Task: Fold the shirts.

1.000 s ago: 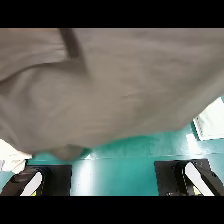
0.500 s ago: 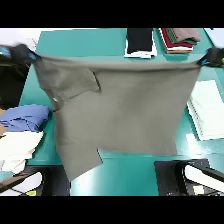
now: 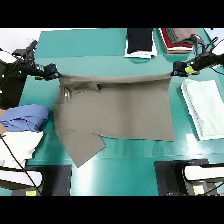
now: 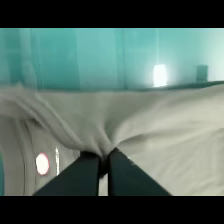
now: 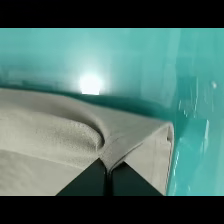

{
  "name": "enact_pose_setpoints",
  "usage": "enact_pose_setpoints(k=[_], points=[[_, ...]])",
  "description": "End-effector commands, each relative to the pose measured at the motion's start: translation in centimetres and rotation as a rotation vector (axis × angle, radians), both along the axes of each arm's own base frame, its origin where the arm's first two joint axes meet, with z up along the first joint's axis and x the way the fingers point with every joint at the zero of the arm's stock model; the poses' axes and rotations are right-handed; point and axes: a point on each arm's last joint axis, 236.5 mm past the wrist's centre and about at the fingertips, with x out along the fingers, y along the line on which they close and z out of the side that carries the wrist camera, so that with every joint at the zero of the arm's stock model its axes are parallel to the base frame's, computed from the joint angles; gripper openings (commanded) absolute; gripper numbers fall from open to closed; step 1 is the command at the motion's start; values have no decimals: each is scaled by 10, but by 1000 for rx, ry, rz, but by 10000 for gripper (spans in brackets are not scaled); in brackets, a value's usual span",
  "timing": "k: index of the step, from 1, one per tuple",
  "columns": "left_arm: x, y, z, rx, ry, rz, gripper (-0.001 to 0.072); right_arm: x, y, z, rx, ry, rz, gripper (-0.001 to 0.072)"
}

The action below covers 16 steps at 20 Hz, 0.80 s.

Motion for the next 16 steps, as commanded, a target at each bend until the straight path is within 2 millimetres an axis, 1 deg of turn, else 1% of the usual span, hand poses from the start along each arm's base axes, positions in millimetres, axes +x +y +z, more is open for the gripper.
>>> enact_pose_setpoints(k=[1, 2, 4, 7, 9, 11, 13, 14, 15, 16], points=[[-12, 3, -12, 48, 66, -66, 25, -3, 2, 6, -15, -24, 32, 12], [-25, 4, -21, 64, 116, -93, 26, -11, 4, 5, -21, -22, 47, 12], [-43, 6, -40, 80, 188, -115, 26, -26, 5, -7, -18, -5, 35, 12], [-60, 5, -69, 73, 260, -109, 26, -56, 10, -45, -1, 90, 31, 12], [-71, 4, -85, 66, 300, -104, 26, -72, 12, -67, 11, 148, 29, 12], [-81, 3, -94, 60, 334, -110, 26, -80, 13, -80, 21, 182, 8, 13], [-85, 2, -95, 57, 348, -115, 28, -81, 8, -82, 34, 195, -37, 14], [-85, 2, -95, 56, 348, -113, 91, -81, 5, -82, 38, 197, -47, 18], [-85, 2, -95, 53, 353, -104, 376, -82, 2, -82, 41, 202, -57, 157], [-85, 2, -95, 45, 364, -87, 492, -84, 1, -83, 44, 210, -59, 363]])
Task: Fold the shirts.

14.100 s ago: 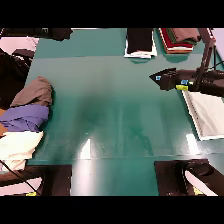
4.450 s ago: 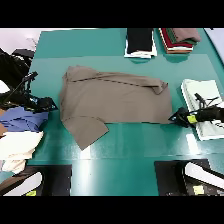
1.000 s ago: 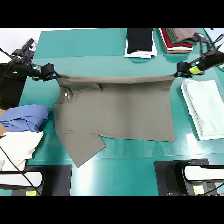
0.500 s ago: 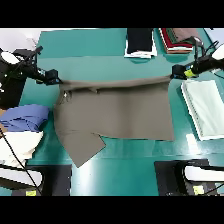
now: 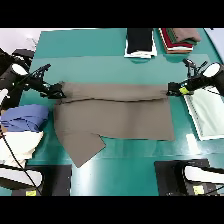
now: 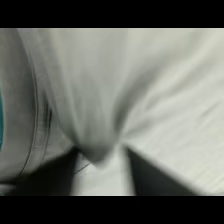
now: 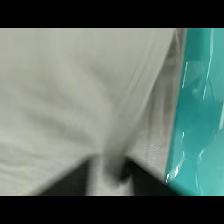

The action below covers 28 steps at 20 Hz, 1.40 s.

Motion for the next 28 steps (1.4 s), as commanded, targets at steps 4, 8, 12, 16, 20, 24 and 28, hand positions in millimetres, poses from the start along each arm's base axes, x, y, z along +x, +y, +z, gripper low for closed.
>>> enact_pose_setpoints(k=[4, 8, 12, 16, 20, 24, 28], points=[[-12, 7, 34, 15, -25, 17, 491, -29, -12, 14, 16, 45, -31, 393], [-65, 31, 58, 167, -71, -7, 490, -102, -28, 11, 36, 117, -67, 389], [-140, 19, 36, 145, 7, 25, 491, -177, -38, -29, 104, 250, -183, 476], [-174, 13, 25, 129, 45, 44, 490, -219, -25, -59, 184, 372, -250, 472], [-174, 12, 26, 125, 38, 49, 490, -224, -1, -73, 196, 385, -192, 448], [-176, 12, 26, 128, 45, 43, 490, -223, 15, -74, 166, 382, -98, 362], [-191, 13, 22, 138, 98, 15, 441, -221, 23, -71, 146, 367, -23, 14]])
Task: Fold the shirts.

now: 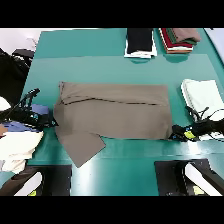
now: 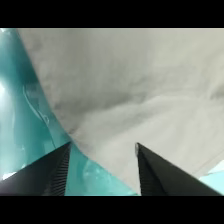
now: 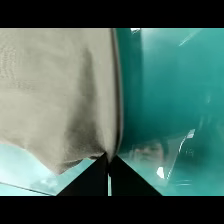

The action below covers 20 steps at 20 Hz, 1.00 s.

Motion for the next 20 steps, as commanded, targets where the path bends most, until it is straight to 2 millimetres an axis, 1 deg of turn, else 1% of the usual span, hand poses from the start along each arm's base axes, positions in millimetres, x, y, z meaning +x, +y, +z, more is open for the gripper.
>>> enact_pose_setpoints(k=[1, 2, 5, 6, 8, 10, 13, 15, 17, 18, 19, 20], points=[[-18, 0, -7, 4, 46, -15, 411, 6, 7, 7, -6, -33, 60, 14], [-26, -1, -12, 2, 53, -2, 411, 13, 5, 14, -17, -58, 67, 14], [-60, -7, -39, -15, 141, 49, 412, 37, -3, 36, -50, -150, 67, 14], [-67, -10, -47, -25, 161, 59, 412, 44, -5, 43, -58, -173, 67, 14], [-69, -16, -60, -54, 162, 106, 412, 52, -8, 51, -67, -199, 68, 14], [-62, -25, -65, -101, 134, 151, 412, 57, -9, 56, -72, -214, 68, 14], [-58, -39, -67, -170, 122, 192, 411, 59, -11, 58, -77, -221, 69, 14], [-65, -48, -71, -175, 134, 156, 411, 59, -10, 58, -76, -221, 69, 14], [-66, -59, -67, -197, 132, 133, 408, 59, -10, 58, -76, -221, 69, 14], [-67, -62, -65, -208, 133, 124, 249, 58, -10, 58, -75, -219, 70, 14], [-68, -64, -62, -211, 126, 83, 33, 56, -10, 58, -72, -212, 74, 13], [-67, -64, -57, -211, 123, 56, 26, 55, -9, 58, -69, -206, 76, 13]])
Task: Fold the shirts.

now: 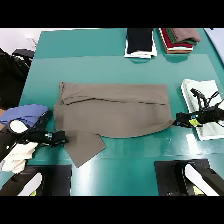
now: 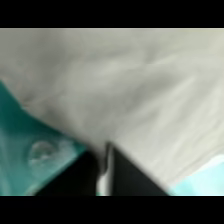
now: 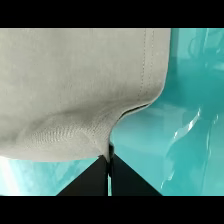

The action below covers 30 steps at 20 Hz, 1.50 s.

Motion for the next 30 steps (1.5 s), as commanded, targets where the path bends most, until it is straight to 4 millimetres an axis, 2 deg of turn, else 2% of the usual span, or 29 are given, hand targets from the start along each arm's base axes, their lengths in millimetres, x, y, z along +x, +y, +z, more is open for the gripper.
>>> enact_pose_setpoints(k=[1, 5, 7, 9, 11, 14, 16, 20, 21, 24, 27, 30], points=[[0, -11, 16, -41, -16, -70, 25, -3, 2, 1, 5, 12, 8, 13], [8, -11, 44, -38, -36, -131, 24, -15, 4, 1, 14, 54, 29, 13], [8, -8, 55, -18, -83, -139, 24, -18, -5, 5, -42, 32, 38, 13], [8, 4, 68, 45, -142, -103, 23, -19, -14, 16, -83, -16, 26, 13], [-2, 5, 82, 55, -166, -103, 24, -26, -15, 26, -89, -35, 17, 13], [-28, 2, 100, 47, -154, -148, 24, -43, -24, 40, -135, -51, -1, 12], [-21, 2, 115, 49, -196, -137, 24, -48, -28, 45, -154, -68, -19, 12], [31, 6, 137, 67, -335, -93, 24, -31, -27, 45, -149, -71, 2, 11], [49, 8, 139, 77, -370, -88, 24, -18, -26, 48, -149, -77, 14, 11], [107, 19, 133, 120, -441, -86, 24, 36, -20, 54, -158, -126, 35, 11], [161, 30, 117, 163, -449, -89, 25, 81, -8, 47, -143, -100, 74, 11], [207, 36, 101, 177, -445, -86, 26, 119, -2, 38, -133, -72, 80, 11]])
